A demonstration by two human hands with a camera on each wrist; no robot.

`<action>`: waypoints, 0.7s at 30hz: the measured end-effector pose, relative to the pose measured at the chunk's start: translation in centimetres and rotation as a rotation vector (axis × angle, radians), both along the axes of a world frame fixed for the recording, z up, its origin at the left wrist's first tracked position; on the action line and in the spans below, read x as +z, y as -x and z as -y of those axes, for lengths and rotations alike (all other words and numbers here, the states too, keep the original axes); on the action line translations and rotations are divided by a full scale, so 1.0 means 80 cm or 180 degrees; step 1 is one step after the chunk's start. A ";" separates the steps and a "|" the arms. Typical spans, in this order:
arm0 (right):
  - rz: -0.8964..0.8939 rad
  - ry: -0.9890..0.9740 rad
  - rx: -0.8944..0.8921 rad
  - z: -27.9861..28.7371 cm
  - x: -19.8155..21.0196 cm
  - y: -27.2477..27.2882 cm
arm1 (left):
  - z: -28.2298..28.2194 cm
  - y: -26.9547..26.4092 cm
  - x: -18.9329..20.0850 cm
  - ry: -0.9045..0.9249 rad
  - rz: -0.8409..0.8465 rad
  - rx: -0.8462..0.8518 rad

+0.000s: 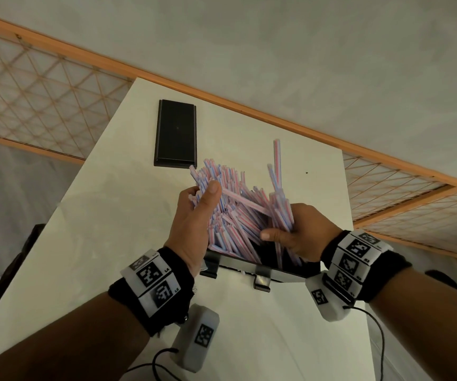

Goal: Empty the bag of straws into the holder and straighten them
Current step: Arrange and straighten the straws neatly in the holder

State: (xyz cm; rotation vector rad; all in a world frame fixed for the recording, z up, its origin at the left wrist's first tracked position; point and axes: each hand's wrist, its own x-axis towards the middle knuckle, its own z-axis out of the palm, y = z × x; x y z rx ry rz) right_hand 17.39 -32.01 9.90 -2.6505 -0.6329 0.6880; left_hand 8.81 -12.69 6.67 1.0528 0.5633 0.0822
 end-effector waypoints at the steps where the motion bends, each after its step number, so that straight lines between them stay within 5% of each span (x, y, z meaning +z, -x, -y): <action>1: 0.0090 -0.0050 0.0038 -0.002 0.004 0.001 | 0.000 0.001 0.001 -0.0009 -0.0009 0.0017; 5: 0.0200 -0.0311 0.0239 -0.006 0.006 0.004 | 0.001 0.001 0.001 0.0020 -0.0020 0.0075; 15: 0.0661 0.0444 -0.0082 0.019 -0.004 0.008 | 0.006 0.005 0.006 -0.0033 -0.0019 0.0035; 21: -0.0158 0.0791 0.0044 0.029 -0.017 0.026 | 0.009 0.002 0.007 -0.0076 -0.0172 0.0083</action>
